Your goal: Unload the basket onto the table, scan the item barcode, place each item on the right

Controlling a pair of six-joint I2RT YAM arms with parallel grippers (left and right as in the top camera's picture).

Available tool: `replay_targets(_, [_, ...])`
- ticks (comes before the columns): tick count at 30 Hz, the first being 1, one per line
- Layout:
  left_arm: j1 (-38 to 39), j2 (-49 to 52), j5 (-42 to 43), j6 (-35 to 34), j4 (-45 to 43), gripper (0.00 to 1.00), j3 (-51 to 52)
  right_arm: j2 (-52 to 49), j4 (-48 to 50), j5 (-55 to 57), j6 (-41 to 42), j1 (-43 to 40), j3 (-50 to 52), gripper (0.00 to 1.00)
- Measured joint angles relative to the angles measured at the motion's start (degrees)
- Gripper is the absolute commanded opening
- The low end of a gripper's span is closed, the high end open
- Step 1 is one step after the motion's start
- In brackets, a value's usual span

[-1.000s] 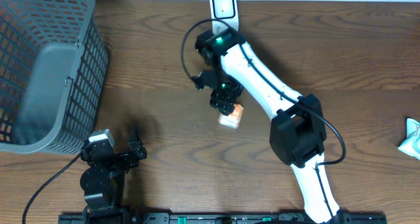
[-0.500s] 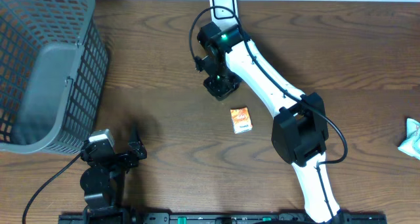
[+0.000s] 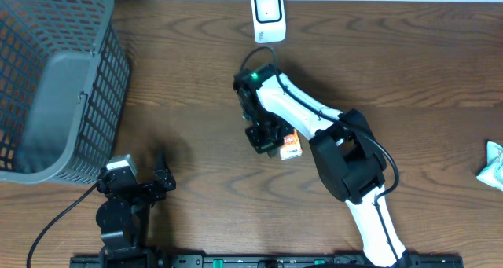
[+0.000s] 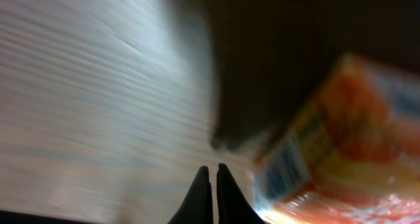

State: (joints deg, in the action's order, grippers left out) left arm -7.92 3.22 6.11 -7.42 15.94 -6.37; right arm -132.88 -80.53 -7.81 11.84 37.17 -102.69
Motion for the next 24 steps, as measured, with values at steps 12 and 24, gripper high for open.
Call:
replay_targets(12, [0.00, 0.00, 0.00, 0.02, 0.00, 1.00, 0.00, 0.00, -6.25, 17.53, 9.79, -3.74, 1.79, 0.31])
replay_targets(24, [0.00, 0.00, 0.02, 0.02, 0.00, 1.00, 0.00, 4.15, -6.78, 13.94, 8.24, -4.33, 1.36, 0.99])
